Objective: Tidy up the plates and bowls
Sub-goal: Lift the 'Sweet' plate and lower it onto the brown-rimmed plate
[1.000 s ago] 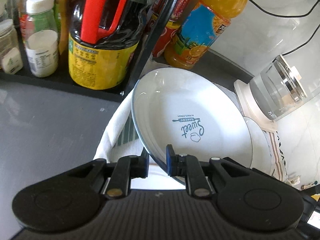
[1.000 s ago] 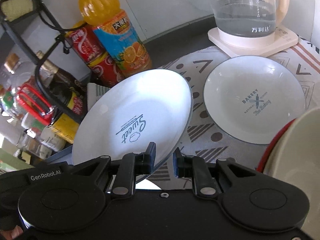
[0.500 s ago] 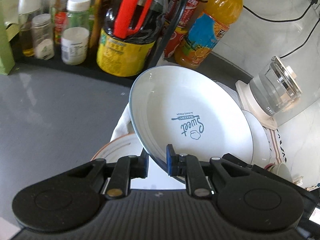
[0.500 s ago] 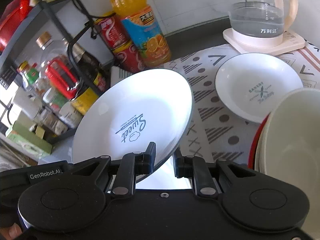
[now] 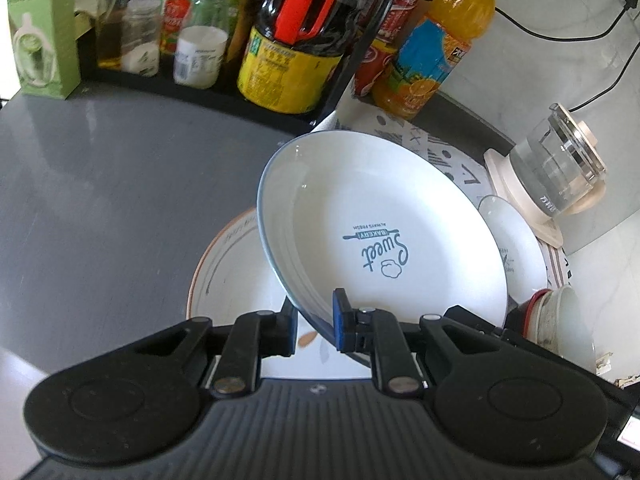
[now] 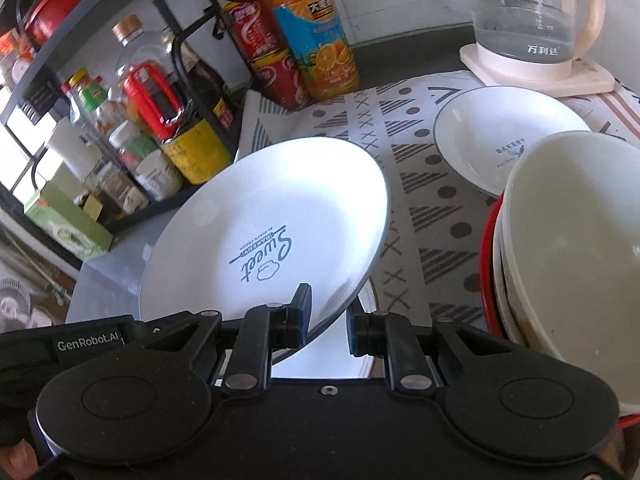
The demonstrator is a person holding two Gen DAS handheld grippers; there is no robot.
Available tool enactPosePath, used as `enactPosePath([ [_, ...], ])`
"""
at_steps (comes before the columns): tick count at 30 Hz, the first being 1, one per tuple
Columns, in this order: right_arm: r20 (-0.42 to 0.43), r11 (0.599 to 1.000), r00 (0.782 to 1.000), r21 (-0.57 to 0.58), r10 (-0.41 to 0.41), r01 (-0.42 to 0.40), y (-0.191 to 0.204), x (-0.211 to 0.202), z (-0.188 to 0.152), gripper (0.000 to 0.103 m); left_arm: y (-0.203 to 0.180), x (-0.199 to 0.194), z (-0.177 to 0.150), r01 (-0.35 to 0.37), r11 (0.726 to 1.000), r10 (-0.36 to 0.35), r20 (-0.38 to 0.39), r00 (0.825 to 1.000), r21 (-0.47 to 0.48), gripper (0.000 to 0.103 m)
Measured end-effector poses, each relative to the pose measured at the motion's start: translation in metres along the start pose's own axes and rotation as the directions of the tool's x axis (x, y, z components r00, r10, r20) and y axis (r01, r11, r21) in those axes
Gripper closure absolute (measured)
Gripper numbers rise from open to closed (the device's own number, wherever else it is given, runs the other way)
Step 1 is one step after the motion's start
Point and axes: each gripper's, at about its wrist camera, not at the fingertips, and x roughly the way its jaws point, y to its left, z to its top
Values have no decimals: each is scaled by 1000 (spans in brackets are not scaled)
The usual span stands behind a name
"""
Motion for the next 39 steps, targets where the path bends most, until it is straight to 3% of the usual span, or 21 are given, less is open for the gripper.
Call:
enactPosePath([
  [19,-49,999,999,-46,23,-25,-5,-11,-26,86,12,-17,-43,-42,997,40,-19,999,-70,87],
  [29,-66,999,998,-36,8,-10,-6,-10,-28,86,17,-14,-47,-40,995,35,-63,997,-87,87],
  [39,-64,999,998,-40,-25,22,-4,-8,-25,88,16,-7,-36,-54,997,47,-135,990,-47,83],
])
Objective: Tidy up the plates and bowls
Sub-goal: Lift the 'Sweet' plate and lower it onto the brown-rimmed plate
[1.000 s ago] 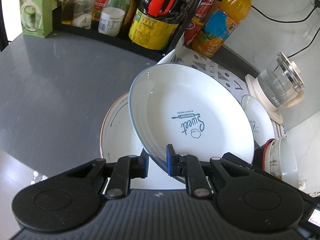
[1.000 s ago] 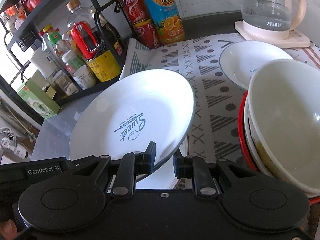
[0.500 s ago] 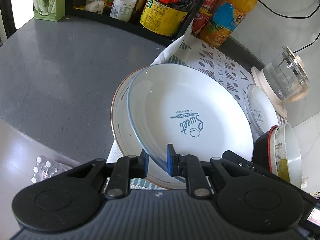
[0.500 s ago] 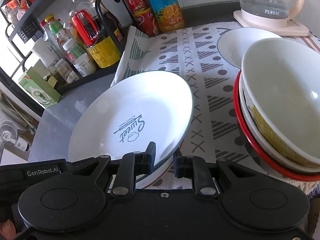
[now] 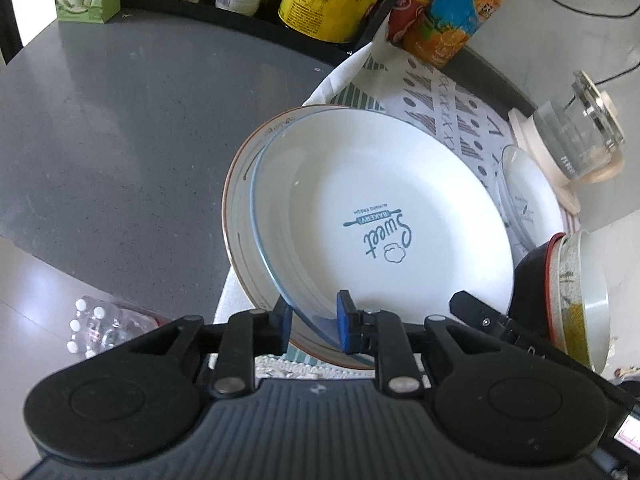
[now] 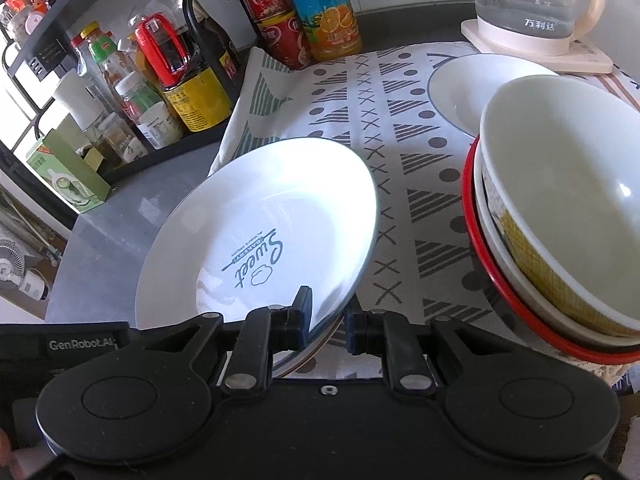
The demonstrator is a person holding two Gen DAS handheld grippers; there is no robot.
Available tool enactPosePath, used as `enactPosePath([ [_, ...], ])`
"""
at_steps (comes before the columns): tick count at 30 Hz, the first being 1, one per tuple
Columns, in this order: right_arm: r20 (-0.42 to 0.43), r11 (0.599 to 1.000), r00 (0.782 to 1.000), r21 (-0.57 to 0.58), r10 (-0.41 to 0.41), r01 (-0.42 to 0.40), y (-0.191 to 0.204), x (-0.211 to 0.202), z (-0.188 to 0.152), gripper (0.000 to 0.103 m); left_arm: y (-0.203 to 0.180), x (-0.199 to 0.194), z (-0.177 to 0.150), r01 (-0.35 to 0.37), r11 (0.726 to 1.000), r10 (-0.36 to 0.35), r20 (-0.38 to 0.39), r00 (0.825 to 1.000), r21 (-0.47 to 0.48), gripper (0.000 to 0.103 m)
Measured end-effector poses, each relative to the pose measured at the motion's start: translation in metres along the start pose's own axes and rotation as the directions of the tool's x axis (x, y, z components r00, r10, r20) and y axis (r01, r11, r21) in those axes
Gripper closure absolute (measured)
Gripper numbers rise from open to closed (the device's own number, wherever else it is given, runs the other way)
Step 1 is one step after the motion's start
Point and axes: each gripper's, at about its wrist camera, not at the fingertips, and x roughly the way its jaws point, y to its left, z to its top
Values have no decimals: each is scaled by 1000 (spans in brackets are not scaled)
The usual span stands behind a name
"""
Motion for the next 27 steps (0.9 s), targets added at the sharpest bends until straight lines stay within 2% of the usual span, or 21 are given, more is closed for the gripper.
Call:
enactPosePath([
  [3,2,1000,1000,6,-13,13,-1,0,1,90,0,-4,4,-35,999,34,2,999,21,82],
  [5,2,1000,1000,12,-15,15,-3,1,2,90,1,-9,8,-63,998,63,20,998,30,77],
  [7,0,1000,1000,18,-18,18,-3,3,3,90,4,-15,13,-64,997,62,43,997,40,73],
  [17,-10,999,999,16,-41,41,-4,11,4,90,12,-5,24,-111,992,108,41,993,61,73],
  [27,-44,999,998,5,-40,40,-3,22,6,87,21,1,35,-131,991,130,47,990,22,73],
])
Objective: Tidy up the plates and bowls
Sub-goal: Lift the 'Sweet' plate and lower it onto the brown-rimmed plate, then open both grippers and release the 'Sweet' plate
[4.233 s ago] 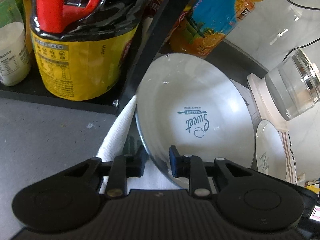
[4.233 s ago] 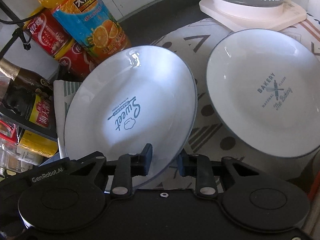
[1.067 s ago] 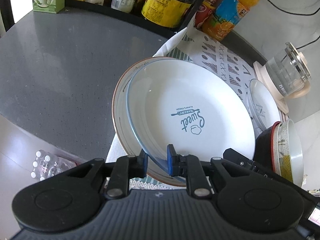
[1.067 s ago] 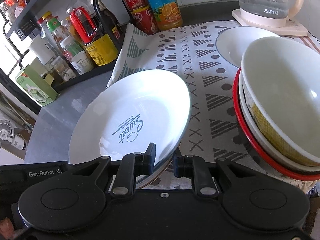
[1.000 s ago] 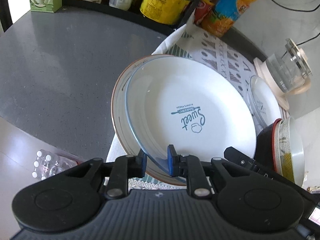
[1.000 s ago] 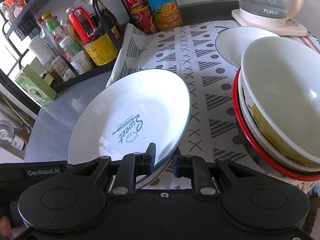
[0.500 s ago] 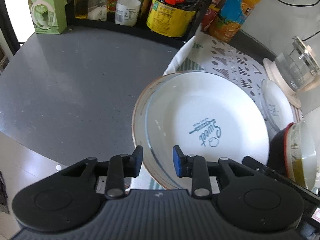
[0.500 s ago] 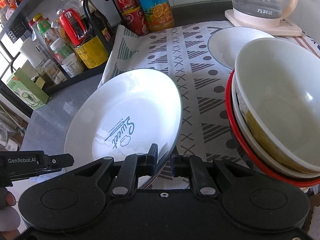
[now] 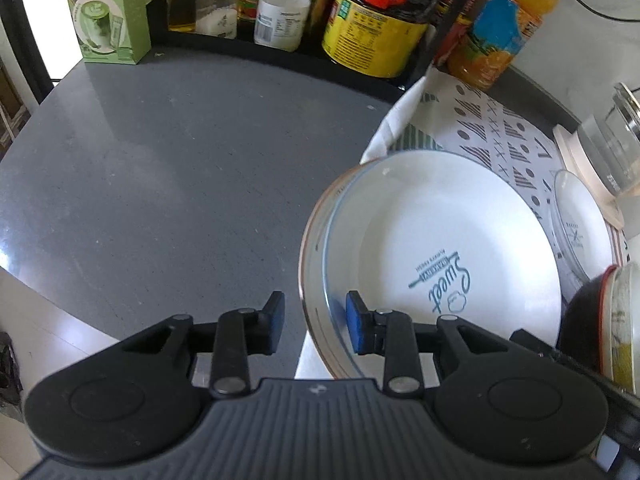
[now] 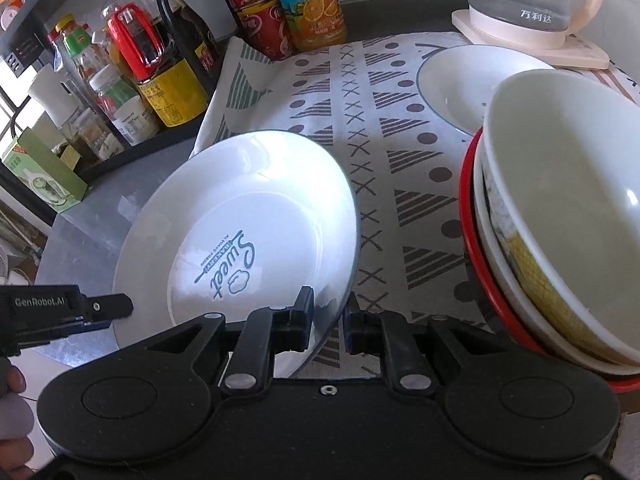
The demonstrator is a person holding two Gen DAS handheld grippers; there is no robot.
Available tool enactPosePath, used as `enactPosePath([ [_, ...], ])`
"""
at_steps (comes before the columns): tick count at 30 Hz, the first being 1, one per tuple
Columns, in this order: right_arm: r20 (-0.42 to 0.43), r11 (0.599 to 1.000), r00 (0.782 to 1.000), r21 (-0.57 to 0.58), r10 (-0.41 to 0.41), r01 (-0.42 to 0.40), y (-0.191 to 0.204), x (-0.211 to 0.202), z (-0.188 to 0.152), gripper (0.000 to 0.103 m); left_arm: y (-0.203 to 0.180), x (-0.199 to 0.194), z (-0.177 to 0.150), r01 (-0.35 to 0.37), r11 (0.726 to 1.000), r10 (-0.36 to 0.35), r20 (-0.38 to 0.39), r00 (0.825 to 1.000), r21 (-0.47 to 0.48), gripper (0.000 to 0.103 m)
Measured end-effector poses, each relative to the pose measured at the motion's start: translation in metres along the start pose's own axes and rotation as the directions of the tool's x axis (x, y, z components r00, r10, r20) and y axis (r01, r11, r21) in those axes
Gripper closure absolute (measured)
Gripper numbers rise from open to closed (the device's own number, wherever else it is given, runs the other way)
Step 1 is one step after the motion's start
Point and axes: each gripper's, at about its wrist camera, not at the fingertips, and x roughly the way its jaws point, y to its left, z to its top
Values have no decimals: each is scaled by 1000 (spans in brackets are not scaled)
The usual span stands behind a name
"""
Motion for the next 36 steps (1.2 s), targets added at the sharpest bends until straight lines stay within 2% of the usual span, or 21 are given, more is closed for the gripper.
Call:
enactPosePath([
  [9,-35,1000,999,-3,-5,5,2,6,6,84,5,10,7,7,1000,-8,-20,1000,-4,73],
  [15,-31,999,999,-9,31,-32,-1,-12,22,71,2,5,21,6,1000,-6,-36,999,6,72],
  [20,20,997,996,-9,83,-83,1,-30,37,56,-8,-4,39,29,999,-28,-33,999,33,53],
  [25,85,996,993,-1,85,-85,3,-43,51,44,-22,-7,51,28,997,-27,-13,1000,65,41],
  [28,122,997,989,15,78,-80,0,-49,61,39,-30,-8,57,42,996,-41,-16,999,84,40],
  [33,181,997,982,56,45,-56,-7,-55,73,23,-41,-8,68,62,994,-61,-16,998,92,32],
  [36,211,995,977,91,17,-37,-11,-56,77,19,-48,-6,73,76,992,-75,-19,997,101,32],
])
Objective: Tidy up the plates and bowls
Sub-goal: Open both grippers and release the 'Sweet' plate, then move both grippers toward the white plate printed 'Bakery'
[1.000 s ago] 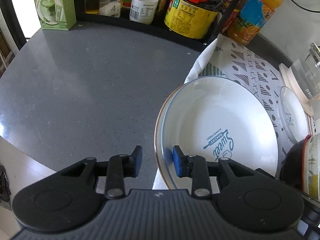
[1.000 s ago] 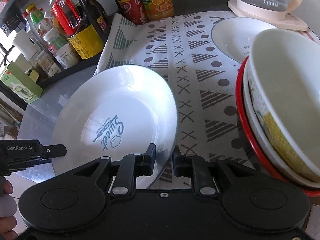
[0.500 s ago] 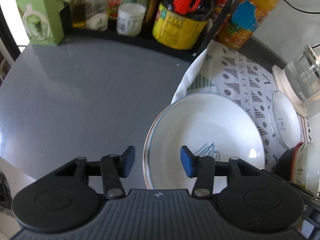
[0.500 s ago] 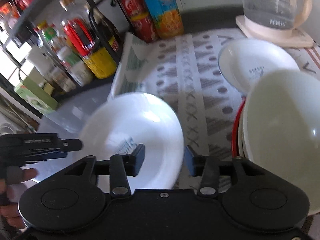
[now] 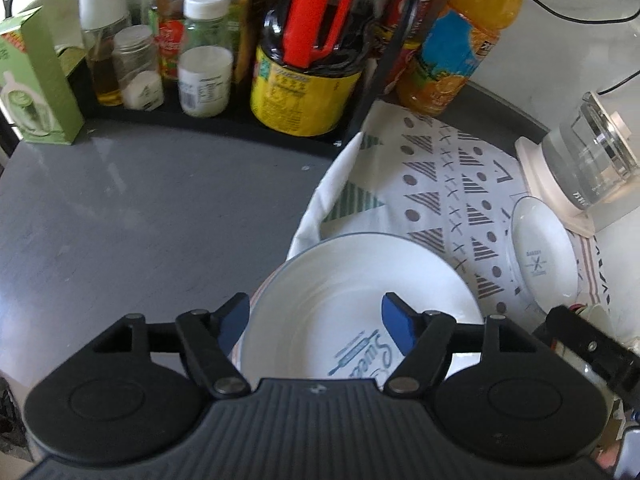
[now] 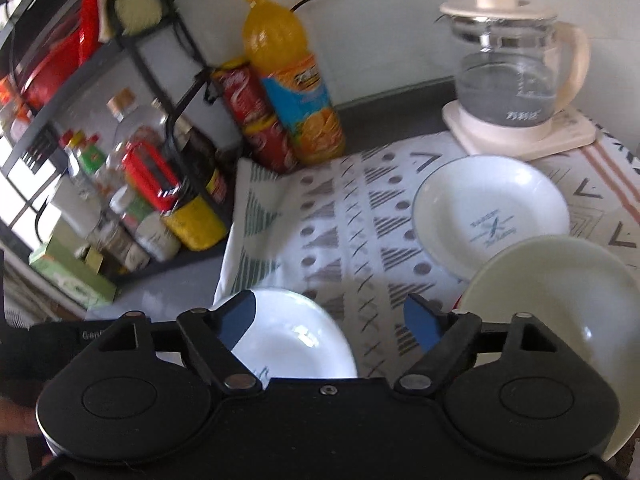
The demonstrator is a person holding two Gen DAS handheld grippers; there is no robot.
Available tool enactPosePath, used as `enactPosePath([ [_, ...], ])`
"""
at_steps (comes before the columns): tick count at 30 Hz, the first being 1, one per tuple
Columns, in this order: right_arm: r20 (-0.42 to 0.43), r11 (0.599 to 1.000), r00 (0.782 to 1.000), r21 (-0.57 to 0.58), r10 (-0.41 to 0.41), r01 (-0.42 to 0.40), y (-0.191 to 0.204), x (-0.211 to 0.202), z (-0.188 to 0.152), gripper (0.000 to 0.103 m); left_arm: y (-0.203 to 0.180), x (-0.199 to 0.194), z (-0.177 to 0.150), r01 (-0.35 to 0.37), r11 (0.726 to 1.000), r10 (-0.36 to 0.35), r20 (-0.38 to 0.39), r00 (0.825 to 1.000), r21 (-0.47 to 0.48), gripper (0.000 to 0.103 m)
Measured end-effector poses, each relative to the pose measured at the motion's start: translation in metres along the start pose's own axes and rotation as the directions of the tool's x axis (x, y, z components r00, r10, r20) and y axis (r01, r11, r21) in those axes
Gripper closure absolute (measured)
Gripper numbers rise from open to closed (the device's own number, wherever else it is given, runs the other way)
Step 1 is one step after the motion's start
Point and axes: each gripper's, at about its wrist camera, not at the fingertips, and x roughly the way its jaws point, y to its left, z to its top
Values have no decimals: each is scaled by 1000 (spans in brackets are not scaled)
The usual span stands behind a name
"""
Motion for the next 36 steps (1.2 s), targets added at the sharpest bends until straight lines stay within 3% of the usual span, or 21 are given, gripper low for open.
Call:
enactPosePath([
  [7,76,994,992,63,-99,94,-3,-2,7,12,-14,4,14,53,997,-53,13,998,48,18],
  [10,92,986,987,118,-132,121,-10,-1,9,10,-20,7,21,114,993,-115,12,993,37,15],
  [14,108,975,981,171,-162,142,-20,-5,12,8,-34,11,29,144,984,-147,21,989,102,10],
  [23,139,954,961,218,-238,205,-37,-22,17,1,-70,26,41,241,949,-240,-34,970,203,9],
  [31,158,923,922,216,-354,317,-61,-40,23,1,-104,35,38,297,925,-289,-69,955,236,3],
  [36,121,919,929,238,-350,315,-88,-41,26,1,-126,44,40,299,915,-285,-91,954,270,3],
])
